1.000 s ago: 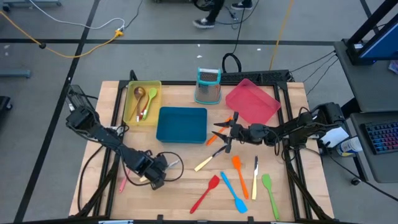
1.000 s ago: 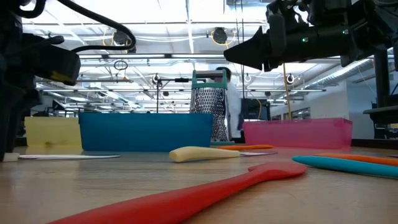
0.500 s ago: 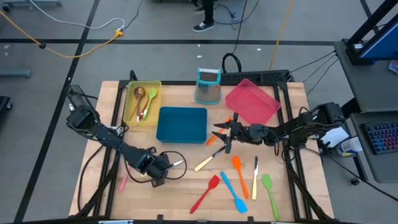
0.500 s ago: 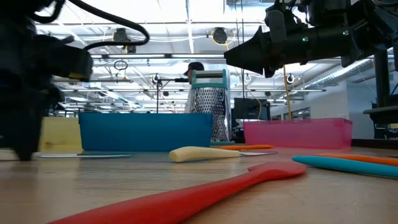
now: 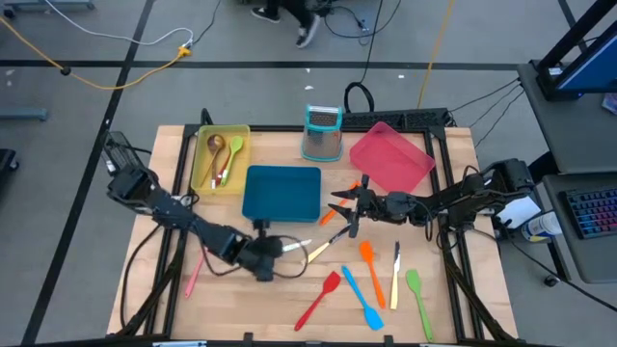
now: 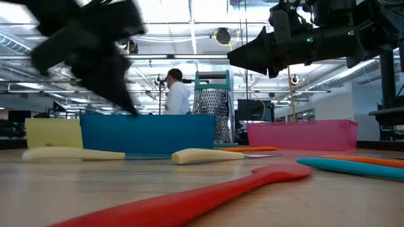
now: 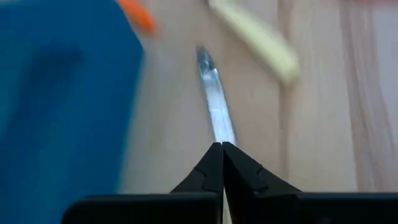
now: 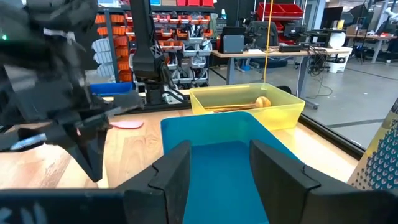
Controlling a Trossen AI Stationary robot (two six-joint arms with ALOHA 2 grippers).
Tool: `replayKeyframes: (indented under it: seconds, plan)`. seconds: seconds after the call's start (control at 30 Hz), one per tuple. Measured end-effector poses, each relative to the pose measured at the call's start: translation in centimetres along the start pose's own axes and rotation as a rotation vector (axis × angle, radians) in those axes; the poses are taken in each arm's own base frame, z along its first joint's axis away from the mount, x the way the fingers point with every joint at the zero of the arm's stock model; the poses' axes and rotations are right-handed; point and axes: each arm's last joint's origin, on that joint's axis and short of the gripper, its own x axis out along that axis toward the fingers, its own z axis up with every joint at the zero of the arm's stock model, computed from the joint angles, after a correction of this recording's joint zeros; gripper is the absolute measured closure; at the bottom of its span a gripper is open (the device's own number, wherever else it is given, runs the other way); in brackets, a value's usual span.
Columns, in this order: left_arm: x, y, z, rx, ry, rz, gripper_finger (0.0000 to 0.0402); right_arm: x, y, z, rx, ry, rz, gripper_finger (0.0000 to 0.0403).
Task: Pick & Place Kitchen Items
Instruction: Put the top left yellow table knife into the blue bin
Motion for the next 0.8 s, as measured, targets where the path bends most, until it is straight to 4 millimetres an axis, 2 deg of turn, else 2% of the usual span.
replayKeyframes:
  seconds: [0.1, 0.23, 0.37, 0.53, 0.63, 0.8]
  plan:
    - [-0.1, 1.1, 2.2, 0.032, -0.022, -0.022, 0.0396, 0.0, 0.0, 0.0, 0.0, 0.0, 0.0, 0.0248]
    - [0.0, 2.4, 3.2, -0.02, 0.057, -0.121, 0.0399, 0.0, 0.0, 0.0, -0.001, 0.002, 0.0, 0.0248]
    - [0.0, 3.2, 2.3, -0.144, 0.214, -0.156, 0.0367, 0.0, 0.0, -0.2, -0.005, 0.015, 0.0, 0.0248]
    - [-0.8, 2.9, 0.2, -0.184, 0.423, -0.119, 0.0318, 0.0, 0.0, -0.2, -0.006, 0.015, 0.0, 0.0248]
    - [-1.2, 2.4, -0.1, -0.186, 0.447, -0.112, 0.0297, 0.0, 0.0, -0.1, -0.005, 0.015, 0.0, 0.0248]
    - [-1.1, 1.3, -0.2, -0.237, 0.388, -0.145, 0.0279, 0.0, 0.0, -0.1, -0.005, 0.015, 0.0, 0.0248]
